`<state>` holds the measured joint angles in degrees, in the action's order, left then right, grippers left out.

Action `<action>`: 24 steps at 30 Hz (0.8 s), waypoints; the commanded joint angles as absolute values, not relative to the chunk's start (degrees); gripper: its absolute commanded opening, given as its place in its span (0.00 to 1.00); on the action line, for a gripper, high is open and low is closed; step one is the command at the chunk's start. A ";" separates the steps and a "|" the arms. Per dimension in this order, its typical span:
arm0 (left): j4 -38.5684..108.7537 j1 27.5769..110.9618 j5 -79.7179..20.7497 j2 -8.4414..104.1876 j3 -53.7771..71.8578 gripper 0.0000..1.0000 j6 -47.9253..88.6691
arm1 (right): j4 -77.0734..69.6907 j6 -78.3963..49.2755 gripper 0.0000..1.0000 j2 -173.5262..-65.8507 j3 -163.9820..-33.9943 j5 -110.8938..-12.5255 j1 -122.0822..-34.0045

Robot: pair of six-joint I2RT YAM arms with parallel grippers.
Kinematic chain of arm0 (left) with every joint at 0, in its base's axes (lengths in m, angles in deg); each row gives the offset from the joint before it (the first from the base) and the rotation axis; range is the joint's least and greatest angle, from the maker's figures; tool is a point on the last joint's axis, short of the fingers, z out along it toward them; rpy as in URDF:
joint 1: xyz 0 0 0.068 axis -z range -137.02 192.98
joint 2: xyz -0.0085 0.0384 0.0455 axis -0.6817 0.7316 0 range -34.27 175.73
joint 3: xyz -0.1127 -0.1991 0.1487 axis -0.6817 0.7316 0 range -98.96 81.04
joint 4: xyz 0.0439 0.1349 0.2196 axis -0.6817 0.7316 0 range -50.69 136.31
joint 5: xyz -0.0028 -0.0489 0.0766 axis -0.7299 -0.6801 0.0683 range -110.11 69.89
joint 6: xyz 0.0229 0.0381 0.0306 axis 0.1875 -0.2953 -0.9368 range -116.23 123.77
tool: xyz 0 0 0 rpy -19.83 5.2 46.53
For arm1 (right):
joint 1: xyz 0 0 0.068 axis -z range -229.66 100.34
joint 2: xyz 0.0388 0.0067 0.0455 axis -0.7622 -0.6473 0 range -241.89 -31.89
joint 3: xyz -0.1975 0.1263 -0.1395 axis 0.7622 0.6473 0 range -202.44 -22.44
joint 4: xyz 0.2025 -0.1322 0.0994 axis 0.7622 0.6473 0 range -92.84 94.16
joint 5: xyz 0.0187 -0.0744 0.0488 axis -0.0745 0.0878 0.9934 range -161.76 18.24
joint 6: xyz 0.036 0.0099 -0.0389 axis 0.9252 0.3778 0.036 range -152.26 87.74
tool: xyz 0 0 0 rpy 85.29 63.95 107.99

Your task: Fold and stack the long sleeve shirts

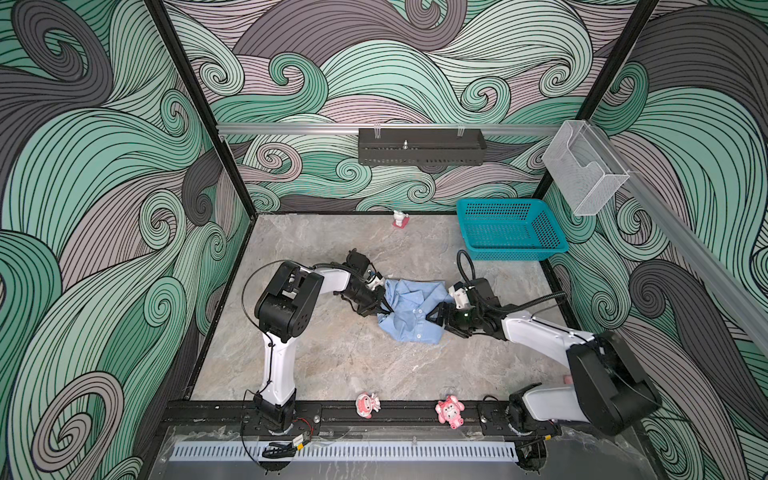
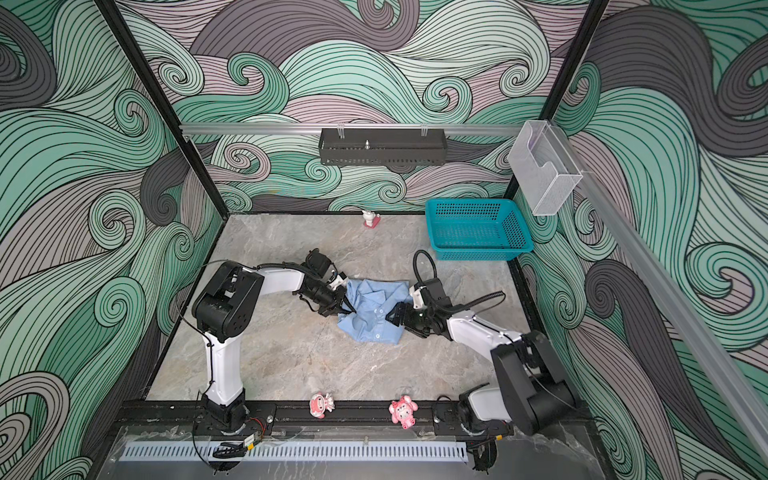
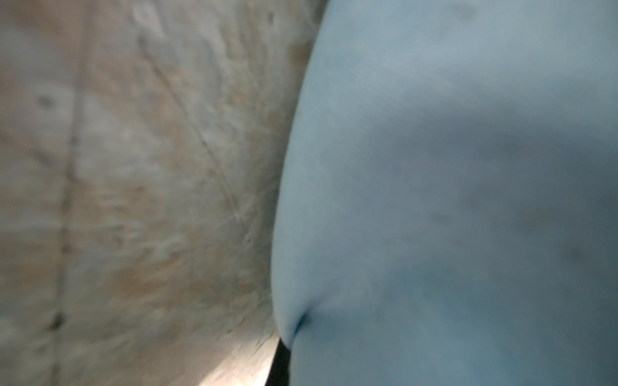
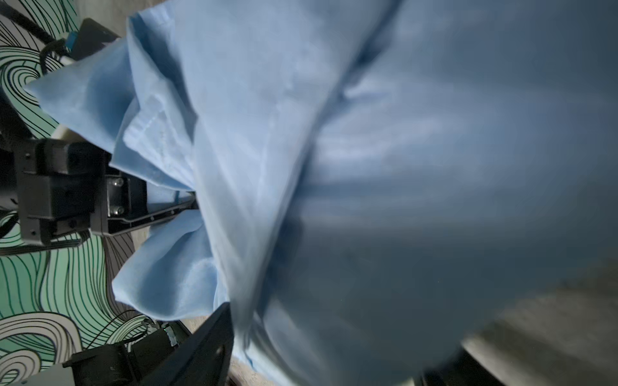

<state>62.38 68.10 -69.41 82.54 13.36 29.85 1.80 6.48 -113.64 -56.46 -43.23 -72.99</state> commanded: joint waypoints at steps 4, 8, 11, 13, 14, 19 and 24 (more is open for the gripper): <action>63.36 66.94 -66.64 83.44 14.02 0.00 30.16 | 1.73 5.22 0.76 -114.58 -69.65 -40.20 -81.89; 63.42 65.97 -66.61 82.76 14.33 0.00 30.43 | 7.37 5.69 0.76 -113.43 -75.98 -43.04 -86.83; 64.17 65.23 -66.64 82.05 14.25 0.00 30.33 | 13.57 5.62 0.77 -112.33 -77.79 -46.99 -87.72; 64.64 64.82 -66.61 81.56 14.15 0.00 30.11 | 19.00 4.04 0.77 -111.42 -78.29 -51.93 -87.62; 65.10 64.65 -66.49 81.42 13.99 0.00 29.97 | 23.20 2.90 0.78 -111.03 -78.77 -56.00 -87.49; 67.26 63.52 -65.37 80.69 13.77 0.00 29.44 | 33.52 -1.14 0.80 -107.65 -78.10 -68.59 -82.46; 69.60 61.41 -63.14 78.27 14.74 0.29 28.94 | 33.25 -5.73 0.82 -103.41 -74.04 -65.81 -72.92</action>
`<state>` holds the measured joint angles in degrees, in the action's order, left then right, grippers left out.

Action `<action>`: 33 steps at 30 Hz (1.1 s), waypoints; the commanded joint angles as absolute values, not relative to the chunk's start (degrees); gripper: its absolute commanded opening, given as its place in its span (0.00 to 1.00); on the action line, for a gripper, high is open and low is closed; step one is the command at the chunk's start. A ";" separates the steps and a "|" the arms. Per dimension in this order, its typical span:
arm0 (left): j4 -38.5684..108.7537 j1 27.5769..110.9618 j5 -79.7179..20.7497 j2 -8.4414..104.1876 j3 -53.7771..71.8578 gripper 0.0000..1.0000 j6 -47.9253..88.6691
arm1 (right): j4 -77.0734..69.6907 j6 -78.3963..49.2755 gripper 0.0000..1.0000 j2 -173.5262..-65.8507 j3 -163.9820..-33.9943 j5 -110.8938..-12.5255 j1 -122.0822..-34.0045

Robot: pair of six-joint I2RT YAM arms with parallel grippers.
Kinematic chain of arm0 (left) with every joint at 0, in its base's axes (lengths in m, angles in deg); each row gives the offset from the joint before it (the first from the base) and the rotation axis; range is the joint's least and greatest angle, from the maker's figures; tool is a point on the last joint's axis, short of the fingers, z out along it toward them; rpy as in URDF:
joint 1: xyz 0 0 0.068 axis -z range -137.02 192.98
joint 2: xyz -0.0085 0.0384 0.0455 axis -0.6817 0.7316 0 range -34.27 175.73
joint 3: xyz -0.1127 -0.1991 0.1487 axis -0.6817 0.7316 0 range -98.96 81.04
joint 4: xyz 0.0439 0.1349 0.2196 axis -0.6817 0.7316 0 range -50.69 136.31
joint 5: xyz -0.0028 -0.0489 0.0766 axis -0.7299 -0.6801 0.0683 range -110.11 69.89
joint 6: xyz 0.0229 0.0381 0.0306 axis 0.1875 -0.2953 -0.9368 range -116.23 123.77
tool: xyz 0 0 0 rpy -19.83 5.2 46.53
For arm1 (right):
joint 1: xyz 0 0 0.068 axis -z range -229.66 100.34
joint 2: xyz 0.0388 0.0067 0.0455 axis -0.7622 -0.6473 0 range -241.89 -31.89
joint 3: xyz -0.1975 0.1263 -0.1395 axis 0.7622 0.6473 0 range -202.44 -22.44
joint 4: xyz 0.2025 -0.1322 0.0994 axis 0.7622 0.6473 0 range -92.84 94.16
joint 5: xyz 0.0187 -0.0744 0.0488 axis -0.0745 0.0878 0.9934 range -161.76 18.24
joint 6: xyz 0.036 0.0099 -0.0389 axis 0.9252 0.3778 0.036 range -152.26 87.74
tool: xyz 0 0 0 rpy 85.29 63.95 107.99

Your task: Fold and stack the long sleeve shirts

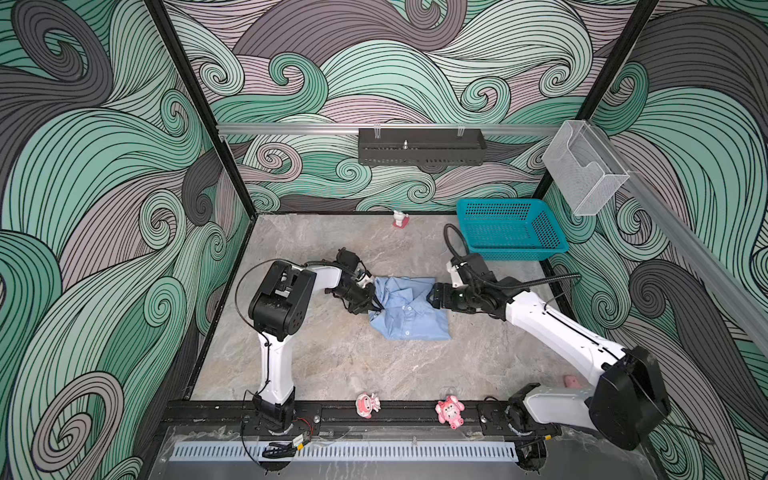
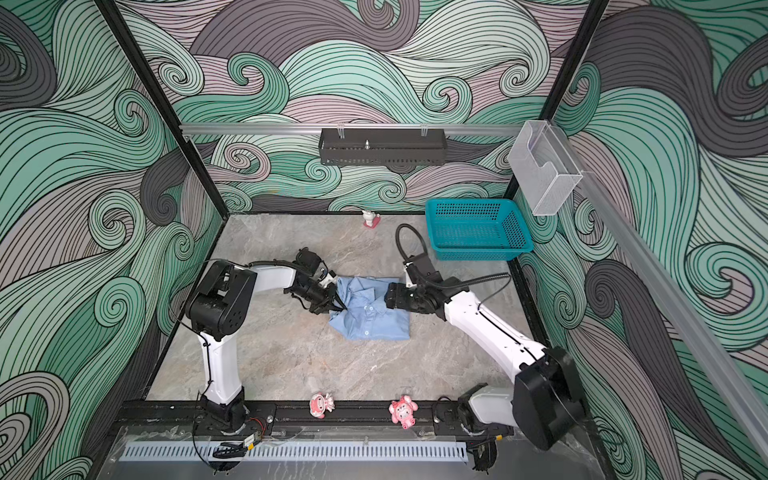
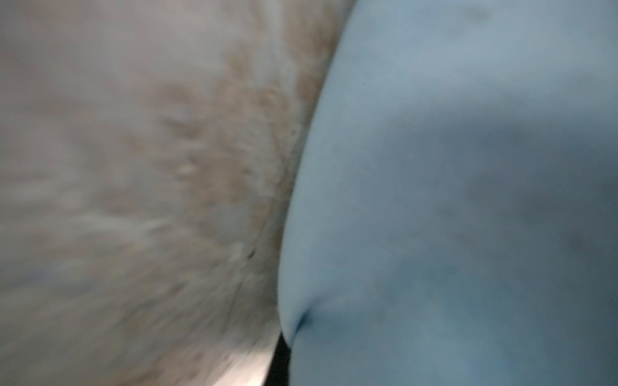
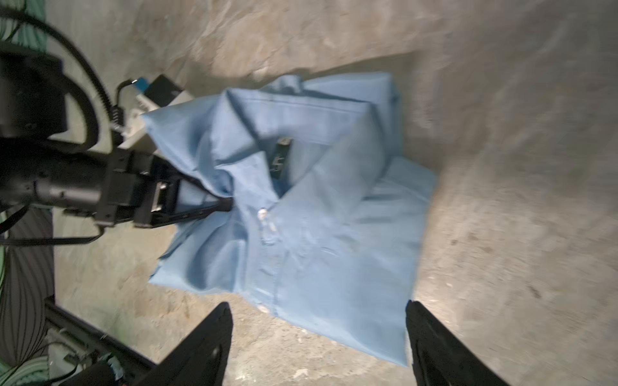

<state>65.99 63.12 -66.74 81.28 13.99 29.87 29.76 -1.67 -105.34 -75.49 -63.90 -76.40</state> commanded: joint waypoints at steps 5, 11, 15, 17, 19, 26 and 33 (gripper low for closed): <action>73.31 58.98 -58.41 70.48 15.78 0.58 28.13 | 28.79 -7.50 0.81 -105.09 -72.80 -58.85 -67.84; 81.60 56.47 -53.56 60.96 13.52 0.65 25.78 | 22.86 -6.56 0.77 -113.81 -73.62 -53.51 -65.72; 82.56 58.16 -55.78 61.72 9.60 0.62 25.90 | 19.34 -5.98 0.71 -119.17 -74.14 -50.64 -63.86; 82.94 59.74 -56.51 64.57 7.08 0.60 25.77 | 18.20 -6.24 0.68 -121.43 -74.91 -49.42 -63.68; 83.58 61.90 -56.73 67.71 4.02 0.59 25.27 | 18.08 -6.67 0.64 -123.64 -75.86 -47.87 -63.72; 86.29 64.99 -51.32 77.04 -4.46 0.54 23.88 | 13.82 -6.79 0.48 -128.12 -77.34 -43.47 -63.77; 91.92 65.24 -46.84 83.16 -10.83 0.39 20.77 | 12.73 -6.95 0.26 -129.08 -78.45 -42.42 -63.80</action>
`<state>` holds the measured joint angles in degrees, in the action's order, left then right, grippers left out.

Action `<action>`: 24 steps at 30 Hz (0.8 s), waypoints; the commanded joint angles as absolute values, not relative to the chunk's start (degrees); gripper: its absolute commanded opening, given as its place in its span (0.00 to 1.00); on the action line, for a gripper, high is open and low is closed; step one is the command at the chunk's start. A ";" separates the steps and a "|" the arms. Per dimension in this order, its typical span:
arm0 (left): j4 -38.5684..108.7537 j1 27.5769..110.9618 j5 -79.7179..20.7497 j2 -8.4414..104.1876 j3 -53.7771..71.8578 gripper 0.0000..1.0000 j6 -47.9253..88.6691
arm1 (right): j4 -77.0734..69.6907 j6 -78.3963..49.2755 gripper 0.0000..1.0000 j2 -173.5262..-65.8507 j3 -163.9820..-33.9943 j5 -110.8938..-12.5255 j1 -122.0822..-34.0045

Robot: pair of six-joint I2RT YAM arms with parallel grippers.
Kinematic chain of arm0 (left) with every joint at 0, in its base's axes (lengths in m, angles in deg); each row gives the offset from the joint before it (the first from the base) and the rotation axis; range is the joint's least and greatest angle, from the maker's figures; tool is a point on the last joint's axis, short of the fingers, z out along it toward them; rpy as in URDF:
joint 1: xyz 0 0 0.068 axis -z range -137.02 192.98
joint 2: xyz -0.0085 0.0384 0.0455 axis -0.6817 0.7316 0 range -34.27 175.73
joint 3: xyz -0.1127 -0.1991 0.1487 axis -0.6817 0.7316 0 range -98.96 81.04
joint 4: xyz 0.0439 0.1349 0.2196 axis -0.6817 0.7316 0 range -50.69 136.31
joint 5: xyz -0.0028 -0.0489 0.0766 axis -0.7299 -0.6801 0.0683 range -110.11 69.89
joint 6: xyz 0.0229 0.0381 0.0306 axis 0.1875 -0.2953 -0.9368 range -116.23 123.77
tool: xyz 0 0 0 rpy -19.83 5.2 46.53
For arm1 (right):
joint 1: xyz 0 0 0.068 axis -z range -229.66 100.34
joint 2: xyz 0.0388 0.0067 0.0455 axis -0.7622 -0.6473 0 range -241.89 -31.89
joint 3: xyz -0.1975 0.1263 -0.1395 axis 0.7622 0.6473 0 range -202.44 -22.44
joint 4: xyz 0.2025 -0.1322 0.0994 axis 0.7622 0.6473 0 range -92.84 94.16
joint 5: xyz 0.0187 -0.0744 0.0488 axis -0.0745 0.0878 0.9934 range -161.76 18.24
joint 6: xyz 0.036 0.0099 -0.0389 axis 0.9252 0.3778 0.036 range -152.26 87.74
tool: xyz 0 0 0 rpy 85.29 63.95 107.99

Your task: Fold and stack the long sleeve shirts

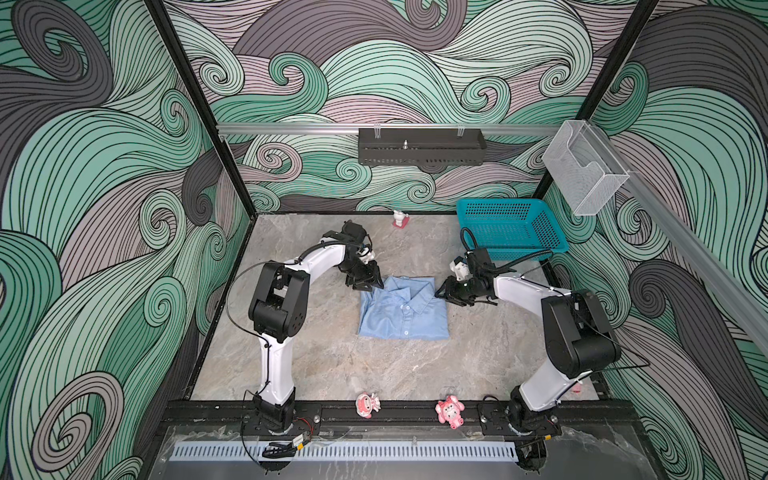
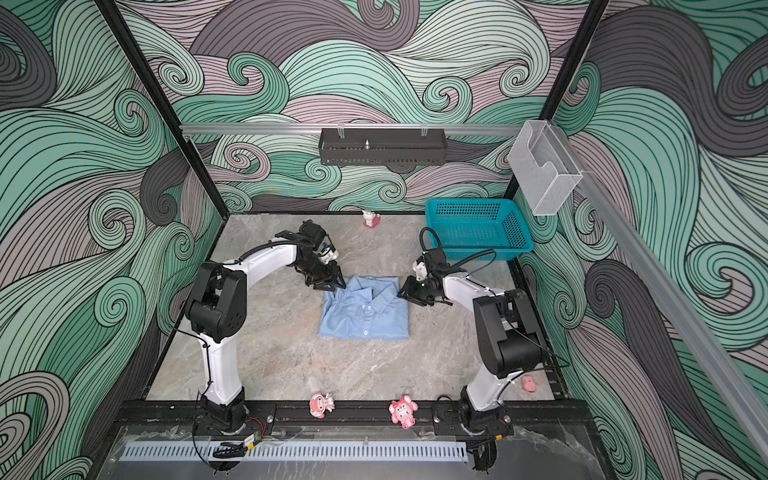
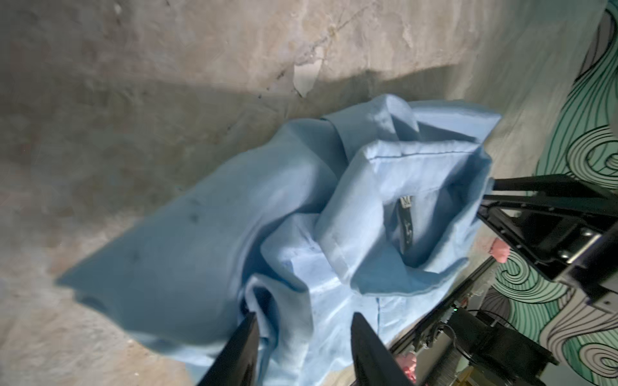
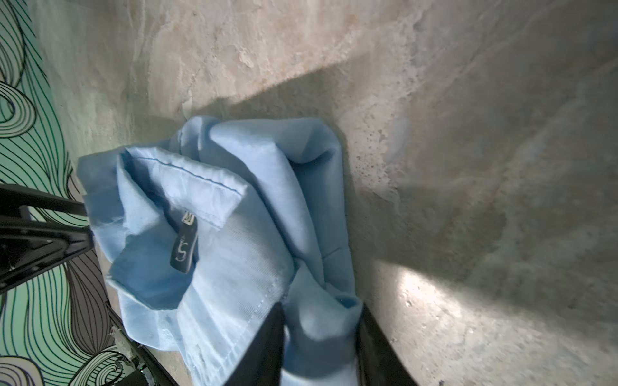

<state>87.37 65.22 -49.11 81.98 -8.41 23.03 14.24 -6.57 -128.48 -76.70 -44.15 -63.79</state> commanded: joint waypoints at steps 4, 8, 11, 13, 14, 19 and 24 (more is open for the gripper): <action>92.88 65.22 -46.25 83.52 -11.62 0.05 19.79 | 13.42 -7.82 0.11 -128.43 -80.05 -42.60 -64.37; 91.92 64.65 -44.31 79.60 -9.01 0.00 19.00 | 15.29 -9.52 0.08 -126.50 -82.10 -45.02 -65.63; 89.98 63.81 -42.39 74.26 -4.96 0.00 19.05 | 15.59 -10.17 0.07 -124.88 -82.86 -46.87 -66.29; 88.07 63.02 -41.75 70.42 -1.59 0.00 19.40 | 15.54 -10.82 0.06 -124.10 -83.25 -48.47 -66.75; 87.10 62.57 -41.51 68.32 0.26 0.00 19.69 | 15.57 -11.19 0.05 -123.83 -83.61 -49.48 -67.01; 83.90 60.39 -39.60 62.30 7.01 0.00 21.37 | 15.04 -12.87 0.03 -125.38 -85.66 -52.56 -67.99; 80.43 57.85 -38.60 64.08 9.04 0.00 23.93 | 13.16 -13.88 0.03 -130.15 -88.38 -55.71 -69.16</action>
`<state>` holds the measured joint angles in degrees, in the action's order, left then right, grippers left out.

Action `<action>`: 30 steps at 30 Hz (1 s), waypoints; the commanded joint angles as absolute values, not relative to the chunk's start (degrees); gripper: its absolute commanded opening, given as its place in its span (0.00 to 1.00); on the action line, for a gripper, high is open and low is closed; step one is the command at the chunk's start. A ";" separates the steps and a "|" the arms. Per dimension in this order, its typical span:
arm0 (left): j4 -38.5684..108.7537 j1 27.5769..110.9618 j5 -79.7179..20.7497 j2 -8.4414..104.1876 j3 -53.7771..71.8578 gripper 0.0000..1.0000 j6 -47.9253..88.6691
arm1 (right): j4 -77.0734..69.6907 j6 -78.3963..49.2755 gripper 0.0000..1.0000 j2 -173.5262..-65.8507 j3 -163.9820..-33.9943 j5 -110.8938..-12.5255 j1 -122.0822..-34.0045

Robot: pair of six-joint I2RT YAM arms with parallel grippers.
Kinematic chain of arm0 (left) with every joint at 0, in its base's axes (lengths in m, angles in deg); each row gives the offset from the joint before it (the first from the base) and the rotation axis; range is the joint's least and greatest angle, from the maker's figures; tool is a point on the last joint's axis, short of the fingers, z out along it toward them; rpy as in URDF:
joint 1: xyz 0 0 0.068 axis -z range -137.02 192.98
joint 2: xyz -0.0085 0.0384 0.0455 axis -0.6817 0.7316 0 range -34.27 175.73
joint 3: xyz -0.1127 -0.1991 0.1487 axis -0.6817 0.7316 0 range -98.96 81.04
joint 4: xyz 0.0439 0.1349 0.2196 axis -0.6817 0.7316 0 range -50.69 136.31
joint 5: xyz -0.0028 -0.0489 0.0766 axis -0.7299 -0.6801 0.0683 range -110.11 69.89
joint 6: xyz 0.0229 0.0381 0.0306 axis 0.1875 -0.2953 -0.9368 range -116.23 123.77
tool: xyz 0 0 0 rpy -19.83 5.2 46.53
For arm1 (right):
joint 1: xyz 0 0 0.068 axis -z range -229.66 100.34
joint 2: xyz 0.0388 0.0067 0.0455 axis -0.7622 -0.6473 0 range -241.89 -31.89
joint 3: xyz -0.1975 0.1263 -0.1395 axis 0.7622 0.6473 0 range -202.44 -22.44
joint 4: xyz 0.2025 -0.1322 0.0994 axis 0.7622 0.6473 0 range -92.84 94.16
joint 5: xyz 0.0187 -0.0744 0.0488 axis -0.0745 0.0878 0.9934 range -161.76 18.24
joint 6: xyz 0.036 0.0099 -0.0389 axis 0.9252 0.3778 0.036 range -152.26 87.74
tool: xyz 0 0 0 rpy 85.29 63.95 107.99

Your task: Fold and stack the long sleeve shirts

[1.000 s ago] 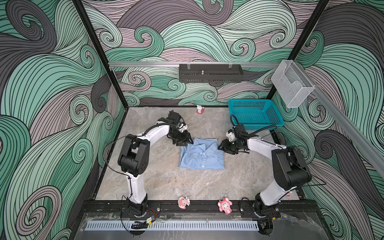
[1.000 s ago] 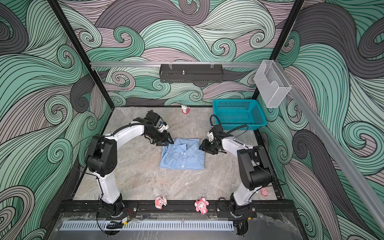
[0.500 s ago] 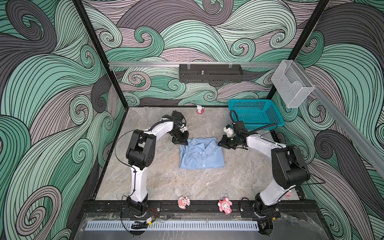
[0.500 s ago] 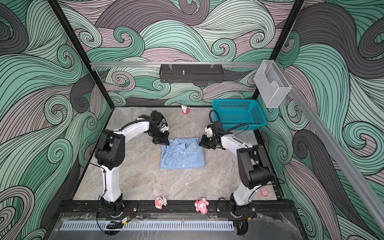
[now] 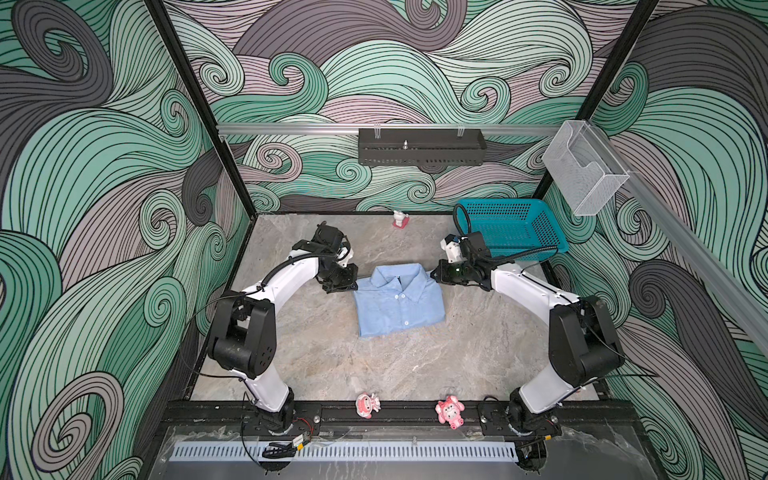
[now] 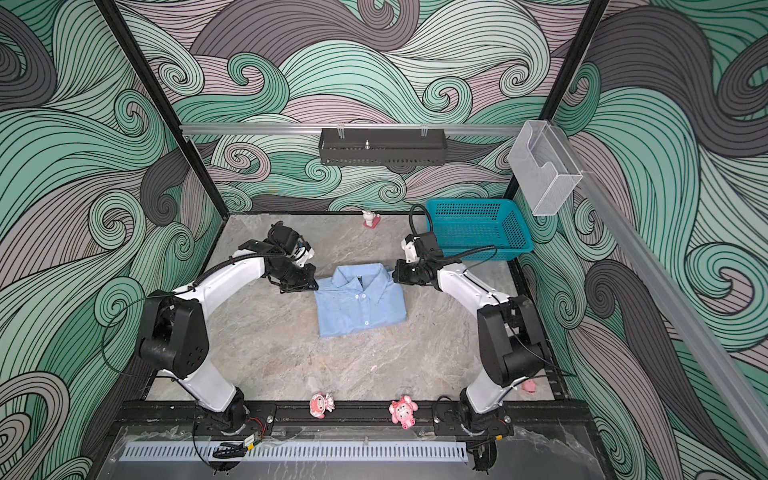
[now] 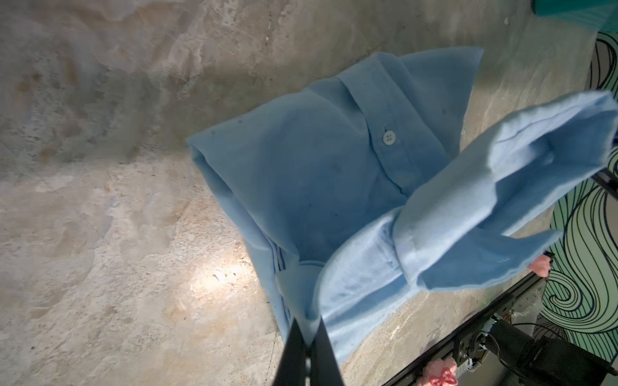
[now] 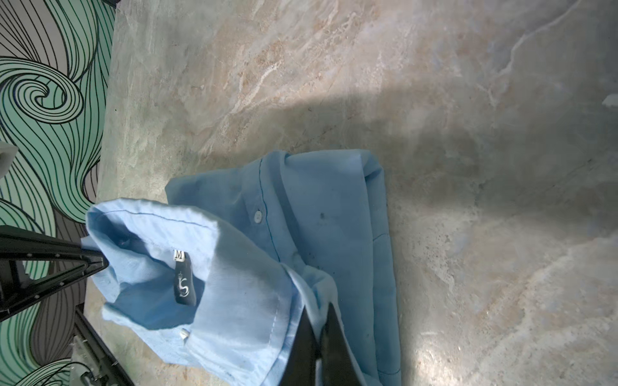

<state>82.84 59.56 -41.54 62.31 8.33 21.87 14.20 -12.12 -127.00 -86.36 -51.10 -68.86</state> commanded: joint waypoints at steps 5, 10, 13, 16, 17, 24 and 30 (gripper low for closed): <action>77.08 55.97 -36.38 68.62 8.45 0.00 26.79 | 12.75 -14.51 0.04 -136.41 -92.20 -58.21 -69.87; 75.92 54.07 -32.74 71.51 8.12 0.00 28.81 | 12.45 -13.86 0.10 -141.99 -95.26 -59.28 -70.20; 78.41 53.61 -30.92 73.35 6.31 0.05 28.81 | 13.68 -13.23 0.32 -143.09 -97.07 -59.01 -70.33; 81.01 53.61 -28.34 71.97 5.55 0.39 28.81 | 15.27 -12.92 0.49 -140.36 -96.74 -59.48 -70.76; 81.45 53.61 -27.41 70.24 5.98 0.45 28.82 | 16.19 -12.84 0.53 -138.71 -96.37 -59.68 -70.85; 86.33 55.62 -30.69 57.90 8.57 0.53 29.22 | 21.21 -11.03 0.59 -128.05 -90.34 -55.94 -74.00; 85.07 61.69 -34.24 53.81 14.08 0.53 33.95 | 20.77 -9.15 0.59 -129.02 -84.66 -52.22 -76.27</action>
<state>83.02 59.75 -31.62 53.67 11.02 30.66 18.35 -10.57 -126.34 -87.32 -54.44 -76.01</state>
